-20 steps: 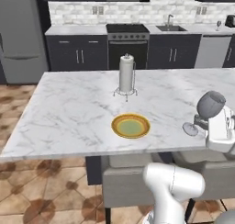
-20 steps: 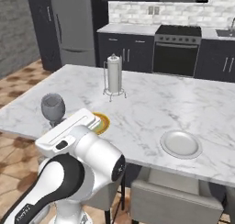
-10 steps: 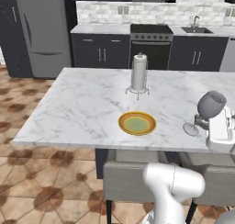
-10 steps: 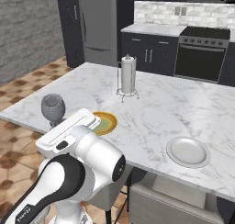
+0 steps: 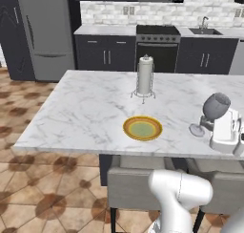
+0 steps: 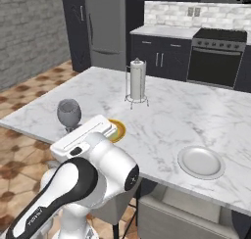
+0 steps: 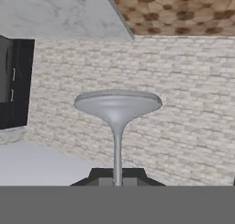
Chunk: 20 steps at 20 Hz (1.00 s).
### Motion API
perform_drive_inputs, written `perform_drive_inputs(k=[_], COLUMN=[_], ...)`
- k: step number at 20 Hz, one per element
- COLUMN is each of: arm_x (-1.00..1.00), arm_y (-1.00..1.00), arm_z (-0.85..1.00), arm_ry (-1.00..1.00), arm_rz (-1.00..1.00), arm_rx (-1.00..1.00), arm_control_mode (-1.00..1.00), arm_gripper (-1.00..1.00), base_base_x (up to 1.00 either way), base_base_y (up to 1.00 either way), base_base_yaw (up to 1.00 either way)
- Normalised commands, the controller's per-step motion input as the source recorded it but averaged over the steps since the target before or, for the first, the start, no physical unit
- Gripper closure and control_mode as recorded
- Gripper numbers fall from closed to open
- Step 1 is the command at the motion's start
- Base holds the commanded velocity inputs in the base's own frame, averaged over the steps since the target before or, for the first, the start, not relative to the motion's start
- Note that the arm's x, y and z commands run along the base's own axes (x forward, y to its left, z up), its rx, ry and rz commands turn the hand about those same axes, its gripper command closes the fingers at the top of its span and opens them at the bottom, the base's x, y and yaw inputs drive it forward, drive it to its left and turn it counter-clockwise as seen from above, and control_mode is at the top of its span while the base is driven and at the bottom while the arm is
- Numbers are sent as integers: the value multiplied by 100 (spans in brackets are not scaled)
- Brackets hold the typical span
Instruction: Retrieve the wine glasses from the counter and place one next to each plate.
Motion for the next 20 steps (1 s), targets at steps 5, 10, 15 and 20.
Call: perform_drive_inputs(k=[5,10,15,20], arm_x=[78,87,92,72], arm_y=[-10,-2,-28,-61], arm_z=[-65,-62,-31,-13], arm_ry=[-2,2,11,9], arm_rz=[-15,-14,-2,6], arm_rx=[-12,-15,-2,4], arm_control_mode=[-100,-100,-100,-100], arm_gripper=[100,100,100,100], base_base_x=[0,0,0,0], base_base_y=[0,0,0,0], base_base_yaw=[0,0,0,0])
